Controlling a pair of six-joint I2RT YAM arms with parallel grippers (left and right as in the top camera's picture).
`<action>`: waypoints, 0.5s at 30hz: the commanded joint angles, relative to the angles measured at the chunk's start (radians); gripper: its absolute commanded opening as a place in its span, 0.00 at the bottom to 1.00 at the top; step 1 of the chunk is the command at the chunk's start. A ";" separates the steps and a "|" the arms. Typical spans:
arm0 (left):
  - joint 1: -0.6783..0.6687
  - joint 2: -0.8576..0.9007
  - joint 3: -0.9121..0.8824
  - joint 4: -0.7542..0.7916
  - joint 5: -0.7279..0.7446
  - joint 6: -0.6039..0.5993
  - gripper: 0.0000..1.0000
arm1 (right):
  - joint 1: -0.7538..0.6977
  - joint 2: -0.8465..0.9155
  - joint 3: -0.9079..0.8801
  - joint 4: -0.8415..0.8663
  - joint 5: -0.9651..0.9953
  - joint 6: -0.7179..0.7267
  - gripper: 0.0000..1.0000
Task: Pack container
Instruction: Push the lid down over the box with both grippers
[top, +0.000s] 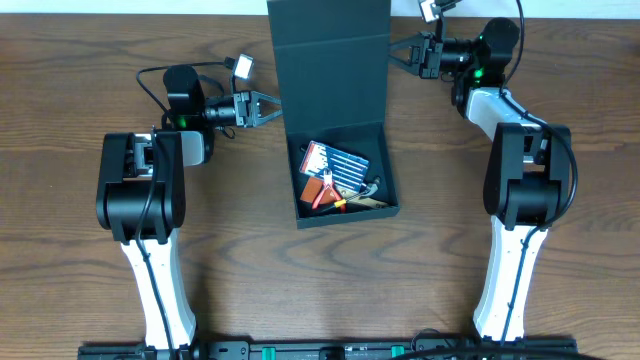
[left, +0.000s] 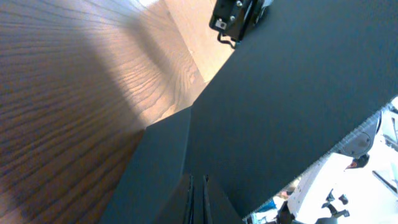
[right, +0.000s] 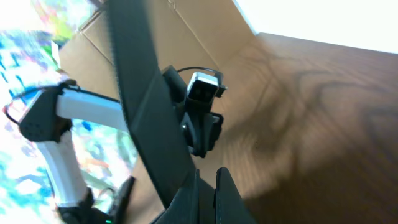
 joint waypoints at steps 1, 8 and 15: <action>0.001 0.012 0.024 0.007 -0.001 0.016 0.06 | 0.012 -0.003 0.006 0.033 -0.013 0.166 0.01; 0.001 0.012 0.024 0.000 0.016 0.006 0.06 | 0.041 -0.003 0.006 0.165 -0.013 0.290 0.01; 0.001 0.012 0.024 0.001 0.032 -0.031 0.06 | 0.066 -0.003 0.006 0.372 -0.013 0.482 0.02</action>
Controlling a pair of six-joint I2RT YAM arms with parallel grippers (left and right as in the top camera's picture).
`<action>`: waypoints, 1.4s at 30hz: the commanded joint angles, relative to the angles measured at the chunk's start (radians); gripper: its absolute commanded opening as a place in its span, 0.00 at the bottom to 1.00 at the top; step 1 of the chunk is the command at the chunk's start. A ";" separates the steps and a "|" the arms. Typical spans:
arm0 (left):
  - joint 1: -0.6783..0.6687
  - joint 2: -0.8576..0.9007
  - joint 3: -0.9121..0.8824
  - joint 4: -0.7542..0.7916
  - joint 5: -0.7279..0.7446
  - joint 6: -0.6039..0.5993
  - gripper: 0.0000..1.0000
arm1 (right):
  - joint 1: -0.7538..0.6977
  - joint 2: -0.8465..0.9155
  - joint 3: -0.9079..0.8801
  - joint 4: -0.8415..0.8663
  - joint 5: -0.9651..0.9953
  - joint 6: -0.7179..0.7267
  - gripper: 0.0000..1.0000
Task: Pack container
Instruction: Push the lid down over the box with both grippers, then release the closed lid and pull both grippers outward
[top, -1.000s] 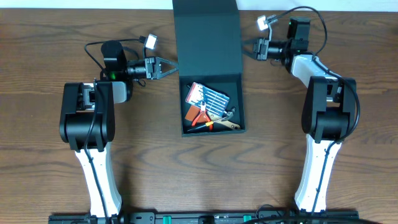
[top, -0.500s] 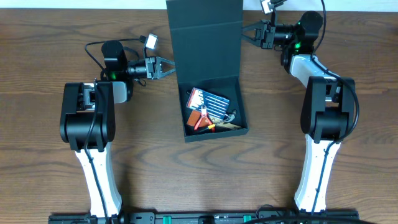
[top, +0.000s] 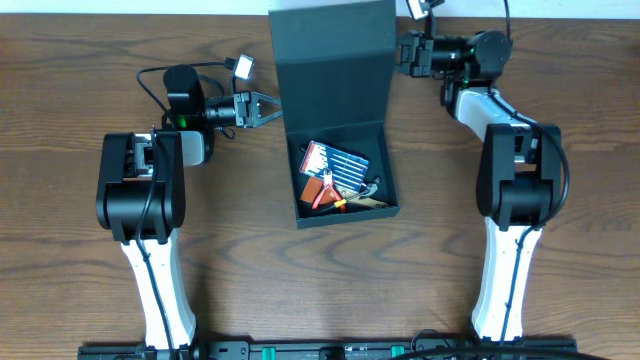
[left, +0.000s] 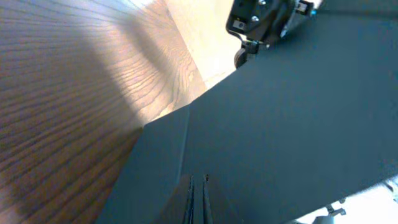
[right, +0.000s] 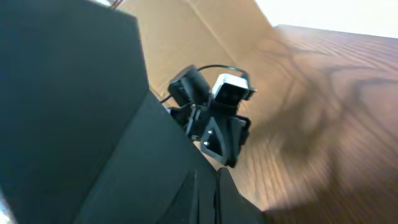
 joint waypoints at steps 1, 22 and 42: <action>0.001 0.012 0.024 0.006 0.022 -0.029 0.06 | 0.014 -0.003 0.006 0.072 -0.011 0.158 0.01; -0.002 -0.022 0.026 0.326 0.029 -0.342 0.06 | -0.003 -0.003 0.005 0.225 -0.011 0.333 0.02; -0.119 -0.033 0.026 0.565 0.029 -0.673 0.06 | -0.004 -0.003 0.005 0.225 -0.011 0.334 0.02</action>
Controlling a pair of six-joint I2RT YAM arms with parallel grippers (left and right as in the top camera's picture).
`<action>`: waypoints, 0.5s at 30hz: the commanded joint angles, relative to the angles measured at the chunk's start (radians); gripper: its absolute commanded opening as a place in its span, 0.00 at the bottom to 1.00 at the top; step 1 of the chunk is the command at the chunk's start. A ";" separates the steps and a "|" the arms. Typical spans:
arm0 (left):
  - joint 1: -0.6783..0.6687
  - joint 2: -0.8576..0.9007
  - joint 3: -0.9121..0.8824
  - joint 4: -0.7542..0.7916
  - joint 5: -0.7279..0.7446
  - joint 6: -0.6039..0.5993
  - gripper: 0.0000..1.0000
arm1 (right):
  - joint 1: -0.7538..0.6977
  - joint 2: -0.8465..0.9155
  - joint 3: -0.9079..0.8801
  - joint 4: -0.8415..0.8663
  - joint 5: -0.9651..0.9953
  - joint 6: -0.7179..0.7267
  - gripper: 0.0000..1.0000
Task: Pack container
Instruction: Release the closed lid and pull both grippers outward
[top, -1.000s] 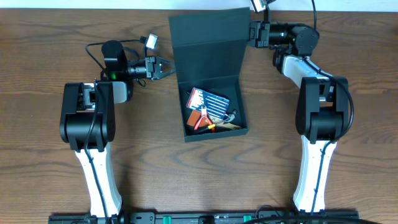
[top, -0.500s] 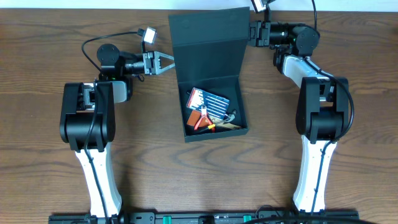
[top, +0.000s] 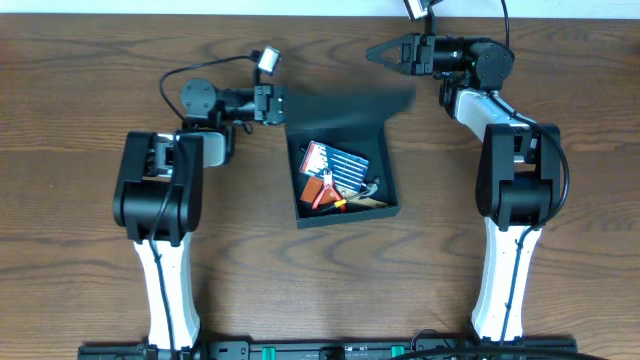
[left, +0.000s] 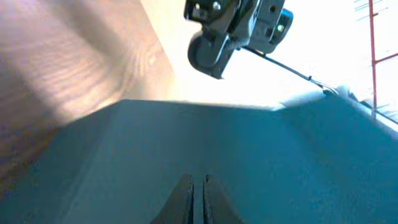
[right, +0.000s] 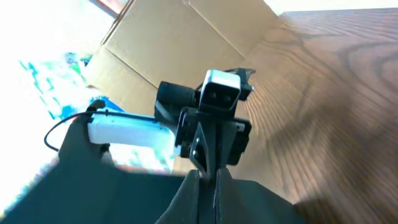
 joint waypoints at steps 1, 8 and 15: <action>-0.011 -0.031 0.018 0.018 0.024 -0.055 0.06 | -0.002 -0.003 0.005 0.041 -0.011 0.007 0.02; -0.019 -0.036 0.018 0.018 0.024 -0.076 0.06 | -0.004 -0.003 0.005 0.041 -0.011 0.007 0.02; 0.007 -0.036 0.018 0.018 0.023 -0.084 0.09 | -0.009 -0.003 0.005 0.040 -0.011 0.007 0.51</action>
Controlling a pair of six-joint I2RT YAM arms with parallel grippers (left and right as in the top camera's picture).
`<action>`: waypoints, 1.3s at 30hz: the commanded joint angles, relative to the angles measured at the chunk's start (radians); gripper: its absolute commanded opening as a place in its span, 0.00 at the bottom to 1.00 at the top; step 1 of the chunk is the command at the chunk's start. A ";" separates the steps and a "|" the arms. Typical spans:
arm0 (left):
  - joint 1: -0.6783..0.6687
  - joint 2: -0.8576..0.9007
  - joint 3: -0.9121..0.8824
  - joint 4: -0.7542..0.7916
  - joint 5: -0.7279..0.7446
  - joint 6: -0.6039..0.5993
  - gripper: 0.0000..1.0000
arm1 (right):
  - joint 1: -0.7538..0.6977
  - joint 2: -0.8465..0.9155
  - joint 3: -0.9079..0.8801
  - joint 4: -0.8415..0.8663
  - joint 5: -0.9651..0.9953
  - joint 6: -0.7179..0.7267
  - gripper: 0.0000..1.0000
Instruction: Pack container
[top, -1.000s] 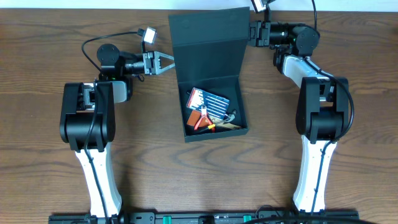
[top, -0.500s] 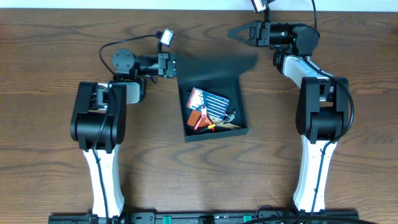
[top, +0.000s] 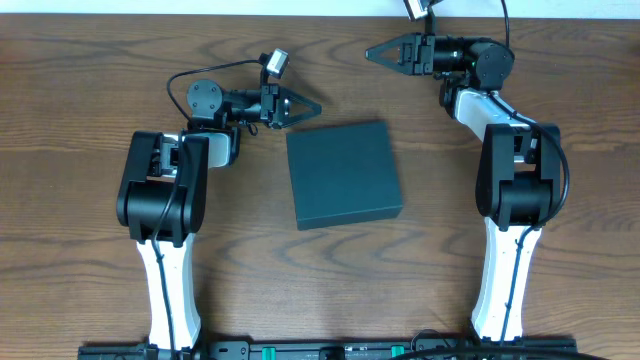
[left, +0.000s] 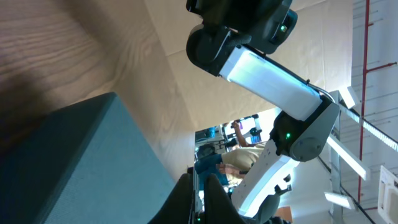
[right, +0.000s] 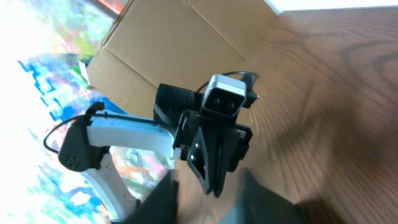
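Observation:
The dark box lies with its lid down at mid table, its contents hidden; its flat lid fills the lower left of the left wrist view. My left gripper hovers just behind the box's back left corner. Its fingers are shut with only a slit between them and hold nothing. My right gripper is further back, right of the box's middle line, pointing left. It stands open with nothing between its blurred fingers.
Both arms reach in from the sides, so the left arm's wrist camera faces the right one. The wooden table surrounds the box. A cardboard carton stands beyond the table's far edge.
The lid was tilted partway over the box with my left gripper on its edge; now it lies flat and shut. The left gripper is off it. The right gripper has opened.
The box stood open with its lid upright, tools showing inside, both grippers shut on the lid's side edges. The lid then leaned forward, held only by the left gripper. Now the box is shut and both grippers are free.

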 joint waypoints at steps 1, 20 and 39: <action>0.023 -0.036 0.018 0.016 0.021 -0.013 0.11 | -0.010 -0.003 0.005 0.039 -0.012 0.000 0.60; 0.250 -0.036 0.019 -0.038 -0.089 -0.109 0.17 | -0.133 -0.003 0.005 -0.149 -0.012 0.003 0.99; 0.353 -0.059 0.019 -0.039 -0.140 -0.507 0.31 | -0.194 -0.003 0.007 -0.247 -0.011 0.014 0.99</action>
